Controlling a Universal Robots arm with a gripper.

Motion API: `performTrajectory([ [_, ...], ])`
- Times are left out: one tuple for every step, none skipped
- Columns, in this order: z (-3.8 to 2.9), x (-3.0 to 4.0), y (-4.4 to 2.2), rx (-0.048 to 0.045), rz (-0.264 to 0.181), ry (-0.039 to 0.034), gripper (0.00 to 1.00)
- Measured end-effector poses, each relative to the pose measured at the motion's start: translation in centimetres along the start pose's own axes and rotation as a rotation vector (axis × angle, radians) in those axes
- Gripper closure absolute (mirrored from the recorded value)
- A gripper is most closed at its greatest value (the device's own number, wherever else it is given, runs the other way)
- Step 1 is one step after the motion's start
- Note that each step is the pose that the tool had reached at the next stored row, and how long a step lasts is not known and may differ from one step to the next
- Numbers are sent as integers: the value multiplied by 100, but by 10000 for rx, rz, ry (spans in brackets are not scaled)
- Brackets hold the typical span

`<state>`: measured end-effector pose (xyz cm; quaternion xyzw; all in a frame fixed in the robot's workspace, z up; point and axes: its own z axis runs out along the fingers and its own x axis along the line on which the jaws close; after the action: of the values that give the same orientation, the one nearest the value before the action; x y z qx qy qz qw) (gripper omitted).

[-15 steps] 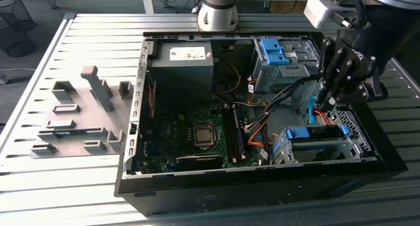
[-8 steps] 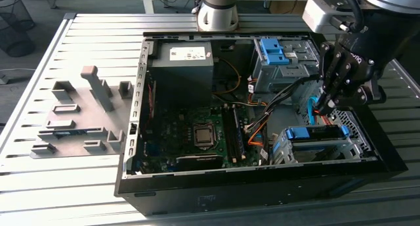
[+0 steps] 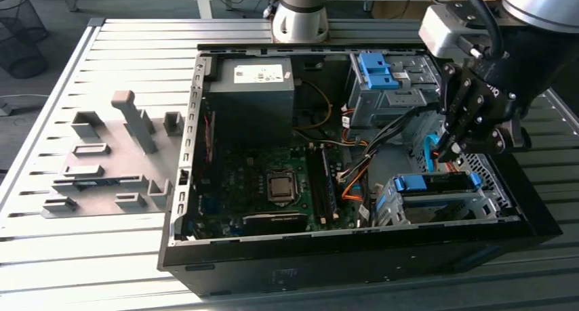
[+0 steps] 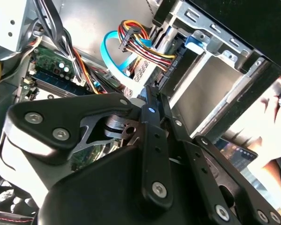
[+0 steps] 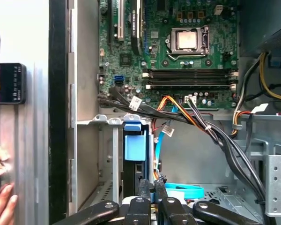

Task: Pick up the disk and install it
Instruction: 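Insert the second disk wire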

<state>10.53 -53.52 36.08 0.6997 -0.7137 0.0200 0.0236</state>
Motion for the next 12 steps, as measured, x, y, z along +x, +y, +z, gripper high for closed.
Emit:
performTrajectory([
  [8, 18, -1, -1, -1, -81, 84],
  [17, 38, -1, -3, -1, -149, 84],
  [27, 61, -1, -4, -1, -205, 84],
  [42, 89, -2, -5, -2, -234, 84],
  [59, 108, -2, -4, -2, -241, 84],
  [76, 123, -3, 2, -1, -241, 84],
  [95, 133, -3, 9, -1, -241, 84],
  [113, 137, -4, 16, -1, -243, 84],
  [130, 140, -4, 20, -1, -241, 84],
  [148, 143, -4, 24, -1, -241, 84],
  [167, 145, -4, 24, -1, -245, 84],
  [185, 147, -4, 25, -1, -250, 84],
])
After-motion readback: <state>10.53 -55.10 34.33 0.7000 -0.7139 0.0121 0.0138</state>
